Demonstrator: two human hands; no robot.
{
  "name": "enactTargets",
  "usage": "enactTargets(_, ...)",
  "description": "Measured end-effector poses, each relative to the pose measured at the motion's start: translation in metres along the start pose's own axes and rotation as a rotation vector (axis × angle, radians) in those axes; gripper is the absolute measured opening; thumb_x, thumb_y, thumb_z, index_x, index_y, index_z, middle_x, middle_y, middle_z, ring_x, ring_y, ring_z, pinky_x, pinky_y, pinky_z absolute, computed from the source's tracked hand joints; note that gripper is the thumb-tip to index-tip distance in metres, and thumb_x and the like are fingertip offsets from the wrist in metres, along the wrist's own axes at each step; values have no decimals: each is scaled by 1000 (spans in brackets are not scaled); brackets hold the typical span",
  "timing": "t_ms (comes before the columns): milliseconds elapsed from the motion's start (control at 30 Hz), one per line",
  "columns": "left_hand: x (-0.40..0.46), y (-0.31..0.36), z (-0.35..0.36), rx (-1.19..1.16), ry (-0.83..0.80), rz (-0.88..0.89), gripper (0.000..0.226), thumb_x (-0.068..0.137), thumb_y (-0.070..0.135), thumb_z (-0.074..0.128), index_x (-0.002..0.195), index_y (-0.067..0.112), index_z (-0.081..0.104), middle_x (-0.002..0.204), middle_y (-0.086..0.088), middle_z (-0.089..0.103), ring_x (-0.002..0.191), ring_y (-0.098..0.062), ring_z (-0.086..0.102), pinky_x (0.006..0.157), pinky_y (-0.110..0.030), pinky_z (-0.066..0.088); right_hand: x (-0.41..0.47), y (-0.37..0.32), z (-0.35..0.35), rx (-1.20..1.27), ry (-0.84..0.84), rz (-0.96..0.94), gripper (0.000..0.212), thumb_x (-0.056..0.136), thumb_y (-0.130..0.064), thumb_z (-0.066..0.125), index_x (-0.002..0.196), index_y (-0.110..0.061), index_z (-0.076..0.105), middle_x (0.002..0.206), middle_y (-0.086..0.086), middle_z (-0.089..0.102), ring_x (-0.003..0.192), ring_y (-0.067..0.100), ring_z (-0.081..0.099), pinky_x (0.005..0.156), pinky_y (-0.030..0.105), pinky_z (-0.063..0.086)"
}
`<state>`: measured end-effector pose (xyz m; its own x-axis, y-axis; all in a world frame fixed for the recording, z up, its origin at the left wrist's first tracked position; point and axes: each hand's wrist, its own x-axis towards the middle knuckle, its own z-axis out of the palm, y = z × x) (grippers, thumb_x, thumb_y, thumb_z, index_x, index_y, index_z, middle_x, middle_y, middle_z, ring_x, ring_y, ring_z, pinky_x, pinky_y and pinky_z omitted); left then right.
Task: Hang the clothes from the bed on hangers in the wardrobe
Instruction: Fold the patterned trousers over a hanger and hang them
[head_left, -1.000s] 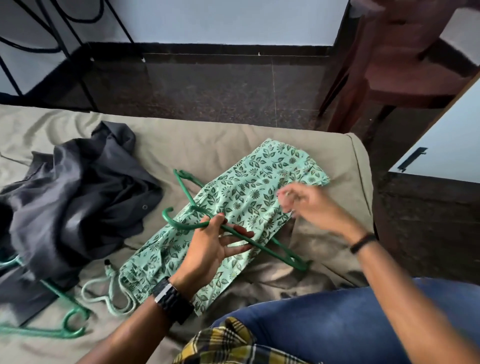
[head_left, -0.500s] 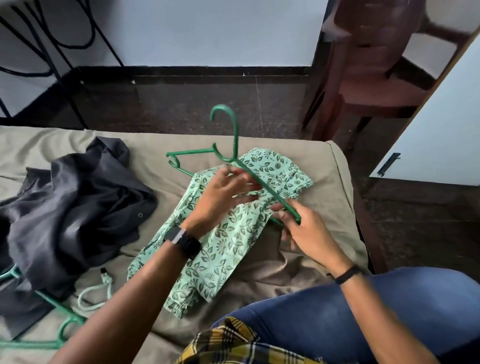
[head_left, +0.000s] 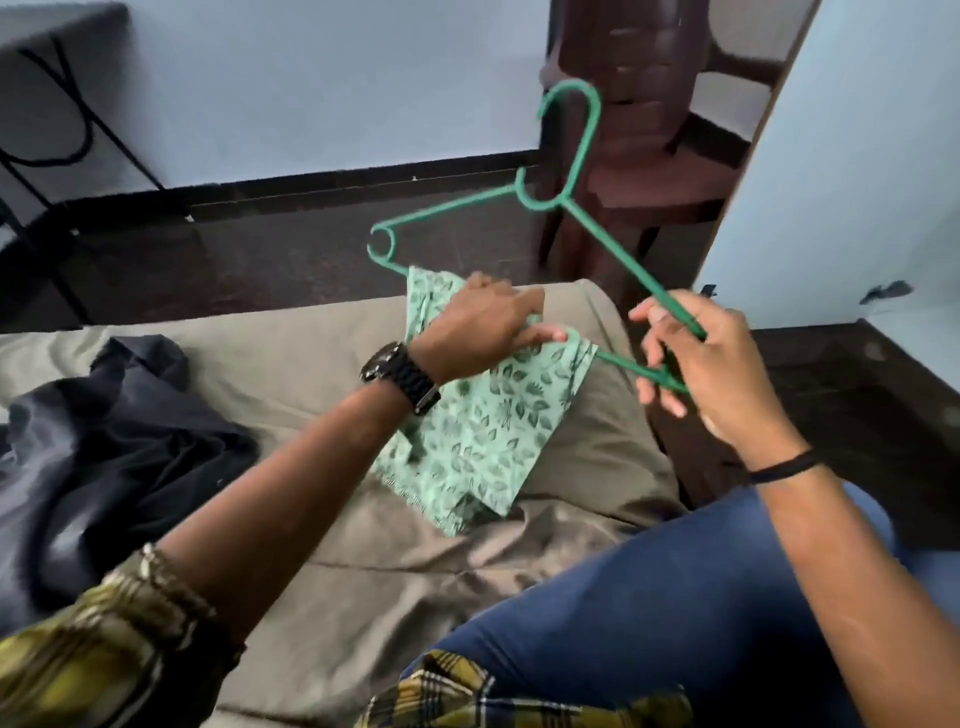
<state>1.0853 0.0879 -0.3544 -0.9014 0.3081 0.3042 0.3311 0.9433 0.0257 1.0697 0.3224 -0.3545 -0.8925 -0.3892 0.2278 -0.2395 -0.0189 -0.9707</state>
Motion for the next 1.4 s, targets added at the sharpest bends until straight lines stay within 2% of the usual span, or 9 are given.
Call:
enactTargets(133, 82, 46, -4, 17, 90, 137, 47, 99, 49, 20, 85, 18, 52, 80, 6, 49, 83, -18, 52, 103, -38, 28, 0, -20, -61, -29, 189, -65, 23, 100, -12, 42, 90, -18, 61, 55, -6, 46, 35, 24, 53, 31, 16, 28)
enactTargets(233, 145, 110, 10, -127, 215, 211, 45, 100, 39, 23, 103, 14, 60, 114, -2, 58, 114, -18, 52, 117, -46, 11, -8, -33, -123, -96, 342, -100, 22, 101, -15, 42, 92, -21, 62, 54, -5, 48, 36, 25, 54, 32, 16, 30)
enactTargets(400, 235, 237, 66, -444, 422, 246, 49, 98, 34, 35, 137, 7, 47, 154, -22, 24, 144, -33, 21, 119, -49, 9, -35, -33, -243, -159, 574, -74, 19, 103, -15, 42, 101, -18, 60, 54, -4, 47, 39, 25, 57, 31, 18, 31)
enactTargets(633, 392, 409, 177, -583, 245, 392, 60, 98, 47, 26, 146, 12, 35, 157, -20, 15, 147, -34, 12, 118, -53, 2, -69, 3, -424, -246, 882, 40, 15, 102, -17, 44, 104, -18, 59, 55, -7, 45, 38, 22, 55, 30, 18, 31)
enactTargets(800, 464, 500, 185, -723, 153, 490, 52, 102, 33, 37, 150, 14, 29, 158, -24, 3, 148, -34, 2, 121, -42, 4, -71, -13, -520, -265, 1067, 99, 17, 102, -19, 46, 109, -21, 61, 53, -9, 45, 35, 17, 51, 30, 19, 28)
enactTargets(933, 517, 551, 125, -850, 87, 590, 49, 99, 10, 48, 147, 14, 36, 157, -20, 9, 147, -31, 10, 116, -39, 20, -63, -81, -580, -254, 1189, 94, 19, 101, -16, 46, 105, -21, 64, 51, -9, 45, 35, 21, 51, 31, 16, 28)
enactTargets(1067, 584, 596, 31, -794, 188, 713, 41, 91, -1, 55, 131, 9, 55, 139, -16, 46, 133, -32, 38, 109, -53, 36, -55, -181, -626, -303, 1245, 75, 35, 94, 1, 38, 105, -19, 64, 52, -9, 45, 35, 23, 51, 31, 16, 28)
enactTargets(1233, 674, 653, -123, -457, 205, 994, 61, 85, -1, 53, 140, 23, 42, 146, 4, 41, 143, -16, 25, 116, -58, -10, -37, -343, -671, -428, 1322, 58, 39, 92, 5, 33, 102, -20, 62, 50, -6, 45, 35, 25, 53, 30, 19, 30)
enactTargets(1400, 747, 702, -290, -411, 318, 1166, 61, 82, -6, 49, 137, 17, 41, 134, 1, 48, 131, -16, 39, 115, -48, -15, -16, -508, -701, -320, 1418, -84, 19, 97, 1, 37, 107, -14, 44, 60, 1, 60, 44, 34, 62, 35, 29, 47)
